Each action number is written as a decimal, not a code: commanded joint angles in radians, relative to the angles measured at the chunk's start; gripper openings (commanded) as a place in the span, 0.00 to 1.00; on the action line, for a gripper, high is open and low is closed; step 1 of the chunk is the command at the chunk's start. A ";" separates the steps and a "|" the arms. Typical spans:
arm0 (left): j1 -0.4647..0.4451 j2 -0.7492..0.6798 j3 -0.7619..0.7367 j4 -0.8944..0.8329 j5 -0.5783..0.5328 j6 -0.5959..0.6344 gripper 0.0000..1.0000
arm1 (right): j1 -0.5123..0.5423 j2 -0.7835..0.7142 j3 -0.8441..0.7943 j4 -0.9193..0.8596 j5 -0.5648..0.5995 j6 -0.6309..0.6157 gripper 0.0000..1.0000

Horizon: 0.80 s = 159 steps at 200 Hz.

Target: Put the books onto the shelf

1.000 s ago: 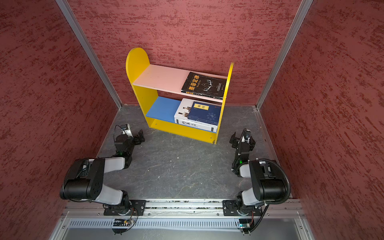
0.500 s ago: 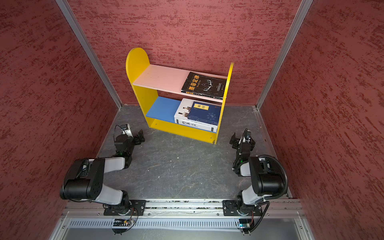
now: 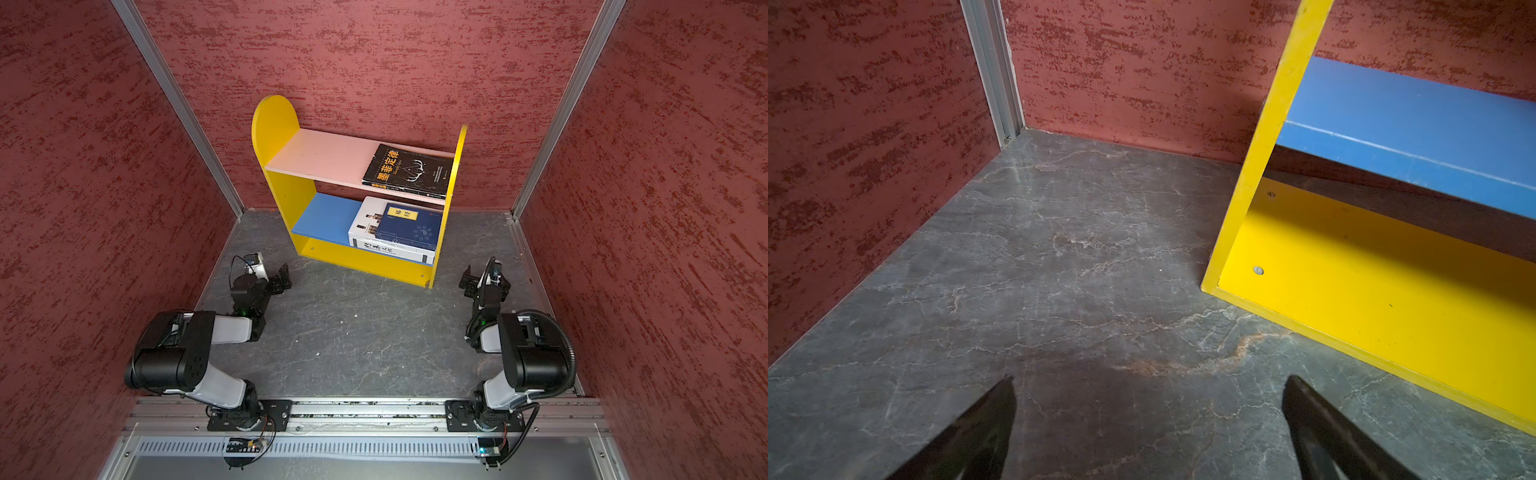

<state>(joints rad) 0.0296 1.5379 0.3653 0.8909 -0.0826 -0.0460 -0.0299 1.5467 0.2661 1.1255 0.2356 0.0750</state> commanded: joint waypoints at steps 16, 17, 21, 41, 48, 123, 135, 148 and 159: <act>-0.002 -0.002 -0.001 0.033 0.006 0.013 0.99 | -0.007 0.001 0.010 0.040 -0.013 -0.006 0.99; -0.003 -0.004 -0.001 0.027 0.006 0.013 0.99 | -0.007 0.002 0.010 0.041 -0.014 -0.006 0.99; -0.003 -0.008 0.003 0.014 0.007 0.011 0.99 | -0.007 0.000 0.008 0.043 -0.015 -0.007 0.99; -0.011 -0.005 0.002 0.022 -0.007 0.017 0.99 | -0.008 -0.002 0.001 0.053 -0.014 -0.009 0.99; -0.012 0.002 -0.001 0.042 -0.012 0.021 0.99 | -0.007 -0.003 0.001 0.056 -0.014 -0.009 0.99; -0.016 -0.001 0.001 0.031 -0.019 0.021 0.99 | -0.008 -0.002 0.002 0.054 -0.015 -0.007 0.99; -0.017 -0.002 0.001 0.032 -0.019 0.022 0.99 | -0.007 -0.002 0.001 0.054 -0.014 -0.008 0.99; -0.016 -0.002 0.001 0.031 -0.019 0.022 0.99 | -0.008 -0.003 0.002 0.051 -0.016 -0.008 0.99; -0.016 -0.002 0.002 0.031 -0.020 0.020 0.99 | -0.007 -0.002 0.002 0.051 -0.014 -0.008 0.99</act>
<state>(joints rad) 0.0166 1.5383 0.3649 0.8982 -0.0910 -0.0357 -0.0299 1.5467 0.2661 1.1332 0.2348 0.0746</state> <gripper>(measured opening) 0.994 0.990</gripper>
